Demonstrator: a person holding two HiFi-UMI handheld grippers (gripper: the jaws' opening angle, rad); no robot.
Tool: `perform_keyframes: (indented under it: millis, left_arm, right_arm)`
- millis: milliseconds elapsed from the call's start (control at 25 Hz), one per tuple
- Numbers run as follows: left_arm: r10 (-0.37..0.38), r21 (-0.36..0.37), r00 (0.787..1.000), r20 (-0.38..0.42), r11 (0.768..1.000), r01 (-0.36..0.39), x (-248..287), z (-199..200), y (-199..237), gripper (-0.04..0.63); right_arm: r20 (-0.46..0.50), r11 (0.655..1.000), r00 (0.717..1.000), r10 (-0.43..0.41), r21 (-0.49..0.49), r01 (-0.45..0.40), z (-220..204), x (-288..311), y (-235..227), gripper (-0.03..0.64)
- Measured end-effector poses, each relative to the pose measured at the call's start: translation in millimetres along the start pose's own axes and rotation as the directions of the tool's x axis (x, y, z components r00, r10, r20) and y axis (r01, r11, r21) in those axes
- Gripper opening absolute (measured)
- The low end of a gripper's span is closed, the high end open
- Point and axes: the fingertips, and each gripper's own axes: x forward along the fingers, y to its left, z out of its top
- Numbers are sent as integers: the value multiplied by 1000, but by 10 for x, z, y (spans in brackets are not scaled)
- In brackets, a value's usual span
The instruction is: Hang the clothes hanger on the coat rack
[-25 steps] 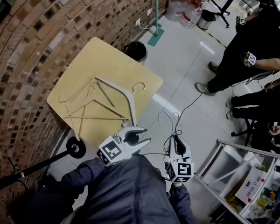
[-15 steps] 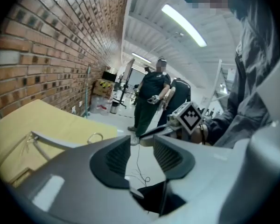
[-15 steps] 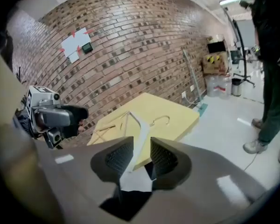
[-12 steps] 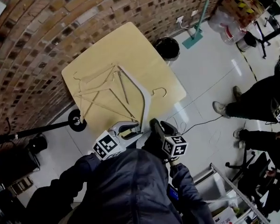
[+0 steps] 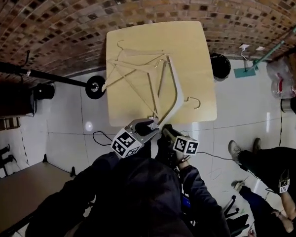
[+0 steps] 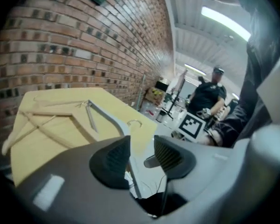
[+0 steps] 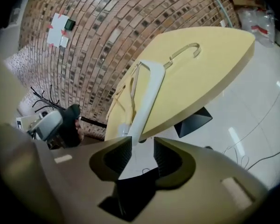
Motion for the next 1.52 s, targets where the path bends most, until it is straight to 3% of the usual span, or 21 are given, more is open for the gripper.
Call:
perform_keyframes:
  millis: [120,280,520,800,1240,1520]
  left_arm:
    - [73,-120,997,10,990,-71,84,-237,191,164]
    - [130,-168,991,-23,977,-132,121,-517,323,164]
    - [118,-224,991,-70,966,-131,244,-724,340,164]
    - [113,-318,989,-95,938,-137,281,-894,425,161]
    - [-32,-262,995,-96,965,5,411,-764,66,153]
    - [-181,-201,974,-137,968,151,701,-681,-300,153]
  right_arm:
    - [-38,999,999,39,9,-39,2,61,53,150]
    - [-82,997,994,71,16,-70,-4,173,169,176]
    - [-114,988,991,74,147,-56,-72,395,165,176]
    - [-121,960,982,147,255,-113,-125,560,219,152]
    - [-103,963,981,163,231,-136,-51,209,92,135]
    - [-87,973,983,160,179,-143,89,-194,-155,133]
